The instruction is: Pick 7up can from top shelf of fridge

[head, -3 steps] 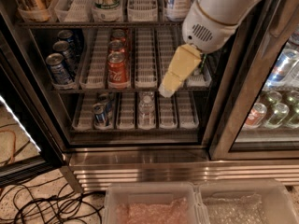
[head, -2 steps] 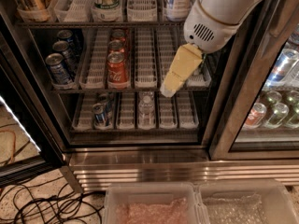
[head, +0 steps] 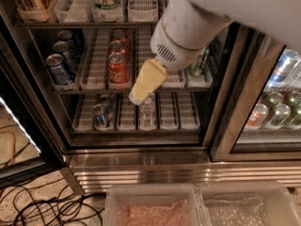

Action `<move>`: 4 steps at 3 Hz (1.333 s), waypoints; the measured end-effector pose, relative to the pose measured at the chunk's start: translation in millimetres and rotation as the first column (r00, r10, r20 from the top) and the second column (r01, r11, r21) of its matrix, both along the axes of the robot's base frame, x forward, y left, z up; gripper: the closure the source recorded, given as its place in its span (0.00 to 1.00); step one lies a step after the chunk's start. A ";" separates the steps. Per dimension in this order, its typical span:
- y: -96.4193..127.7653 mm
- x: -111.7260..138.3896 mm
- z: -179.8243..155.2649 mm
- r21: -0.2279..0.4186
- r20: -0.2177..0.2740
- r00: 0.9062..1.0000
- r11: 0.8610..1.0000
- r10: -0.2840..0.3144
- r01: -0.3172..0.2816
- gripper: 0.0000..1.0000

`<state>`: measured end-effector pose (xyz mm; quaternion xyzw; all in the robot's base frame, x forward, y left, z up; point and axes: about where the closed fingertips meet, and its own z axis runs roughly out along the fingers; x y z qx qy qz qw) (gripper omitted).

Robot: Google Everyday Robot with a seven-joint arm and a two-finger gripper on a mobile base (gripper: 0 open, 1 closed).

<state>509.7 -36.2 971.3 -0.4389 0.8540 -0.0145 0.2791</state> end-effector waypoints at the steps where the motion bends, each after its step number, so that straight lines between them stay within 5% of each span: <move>1: 41.0 0.9 12.7 0.067 0.124 0.991 0.997 -0.051 0.043 0.00; 2: 42.5 -0.9 16.4 0.067 0.132 0.990 0.997 -0.050 0.042 0.00; 3: 47.0 8.7 20.8 0.123 0.175 0.978 0.988 -0.111 0.090 0.00; 4: 56.0 43.8 37.3 0.223 0.295 0.935 0.965 -0.199 0.135 0.00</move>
Offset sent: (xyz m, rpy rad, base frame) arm 0.0009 0.0342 0.0051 0.0395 -0.0969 -0.0295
